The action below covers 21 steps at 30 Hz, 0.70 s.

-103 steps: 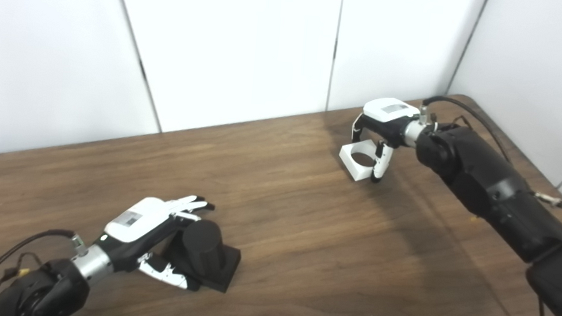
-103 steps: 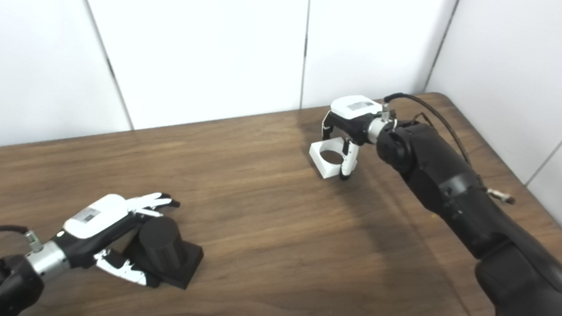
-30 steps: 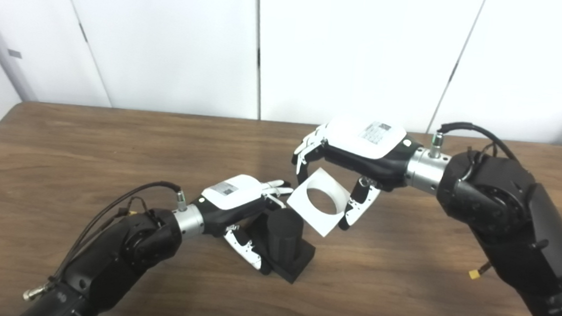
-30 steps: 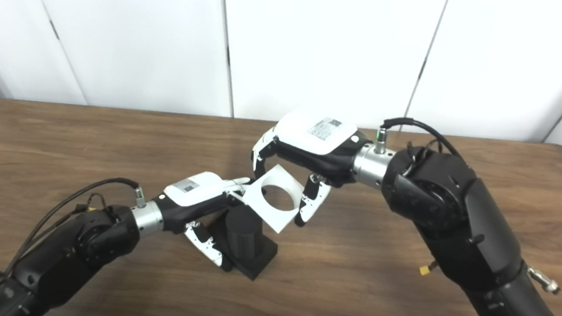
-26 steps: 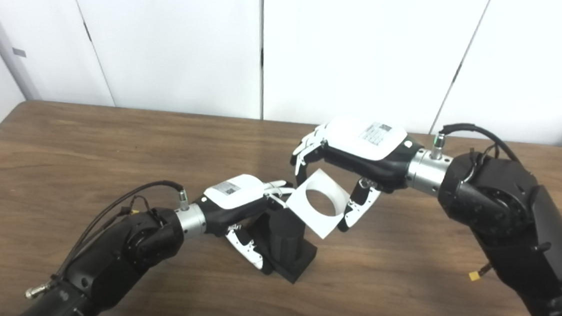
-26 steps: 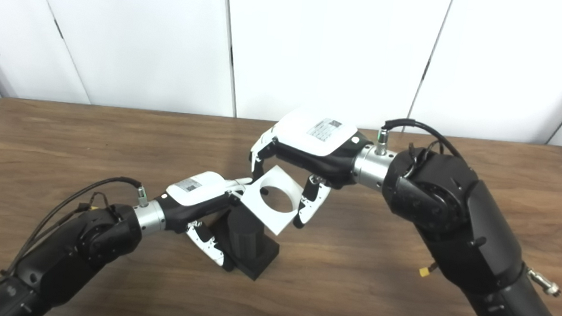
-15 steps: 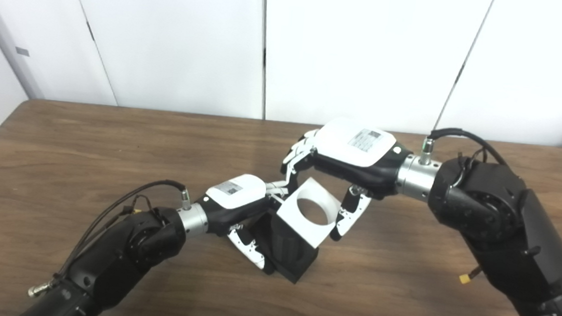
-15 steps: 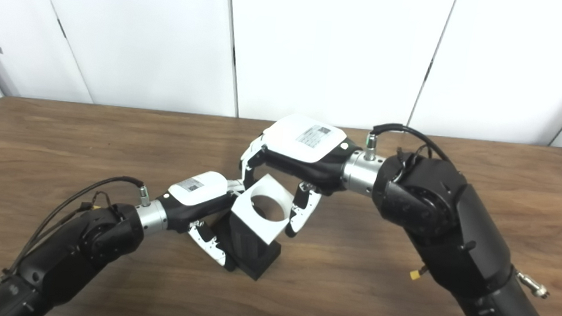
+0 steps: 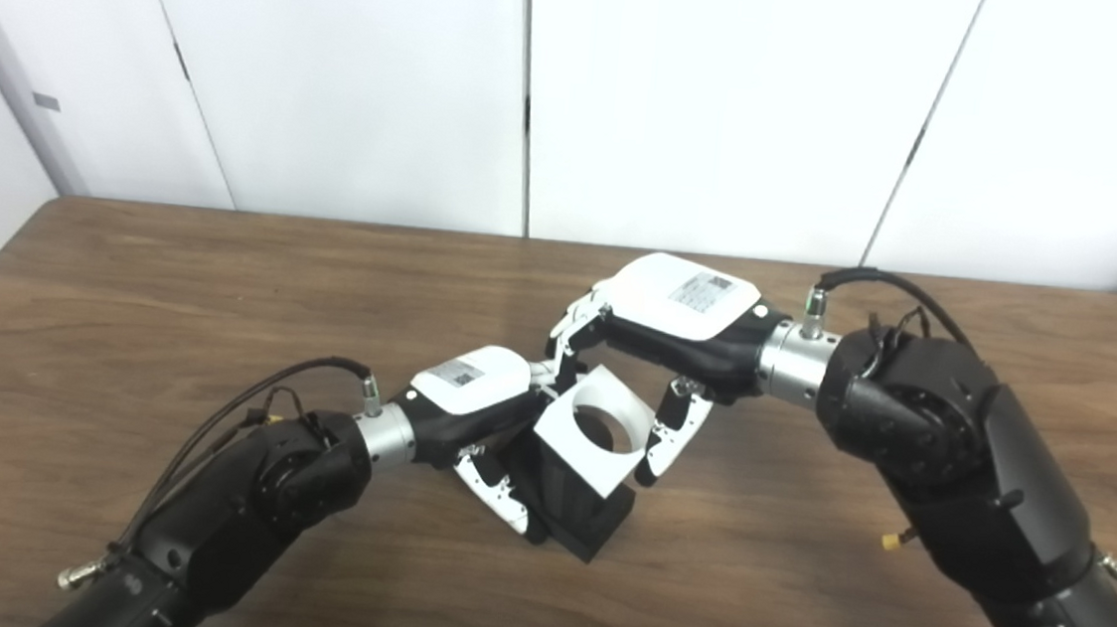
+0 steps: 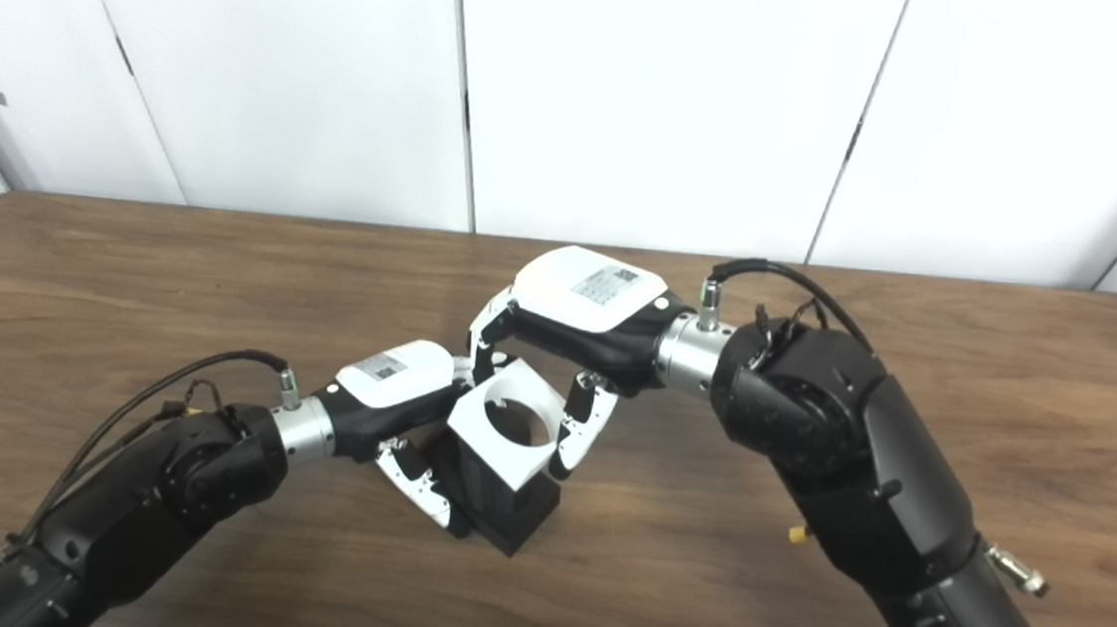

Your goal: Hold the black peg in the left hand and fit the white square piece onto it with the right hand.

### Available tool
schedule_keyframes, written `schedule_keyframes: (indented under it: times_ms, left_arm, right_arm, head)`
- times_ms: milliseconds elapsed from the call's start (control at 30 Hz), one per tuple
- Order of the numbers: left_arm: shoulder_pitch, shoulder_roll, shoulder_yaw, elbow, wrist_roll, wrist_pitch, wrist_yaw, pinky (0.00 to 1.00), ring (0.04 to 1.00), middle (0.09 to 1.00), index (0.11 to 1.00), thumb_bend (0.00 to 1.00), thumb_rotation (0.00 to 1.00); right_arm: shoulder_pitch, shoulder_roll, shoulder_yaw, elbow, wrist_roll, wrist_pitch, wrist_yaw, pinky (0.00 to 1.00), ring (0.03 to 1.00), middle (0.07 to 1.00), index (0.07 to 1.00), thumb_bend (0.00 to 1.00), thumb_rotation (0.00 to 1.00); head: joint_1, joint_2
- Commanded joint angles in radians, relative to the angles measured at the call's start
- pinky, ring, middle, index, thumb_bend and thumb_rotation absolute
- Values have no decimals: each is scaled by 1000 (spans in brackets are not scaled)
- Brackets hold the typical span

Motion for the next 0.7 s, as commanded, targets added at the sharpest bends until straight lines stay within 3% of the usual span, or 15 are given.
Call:
schedule_keyframes:
  times_ms: [0, 667]
  left_arm:
    - [19, -5, -40, 16, 80, 45, -62, 914, 993, 948, 489, 524, 70]
    - [19, 1, -43, 11, 86, 38, -63, 906, 988, 957, 489, 524, 70]
  right_arm:
    - [-39, 7, -11, -3, 2, -21, -42, 859, 827, 769, 478, 524, 133]
    - [-32, 33, 10, 27, -5, -25, -66, 852, 822, 766, 477, 524, 135]
  head:
    - [4, 1]
    - [-2, 9]
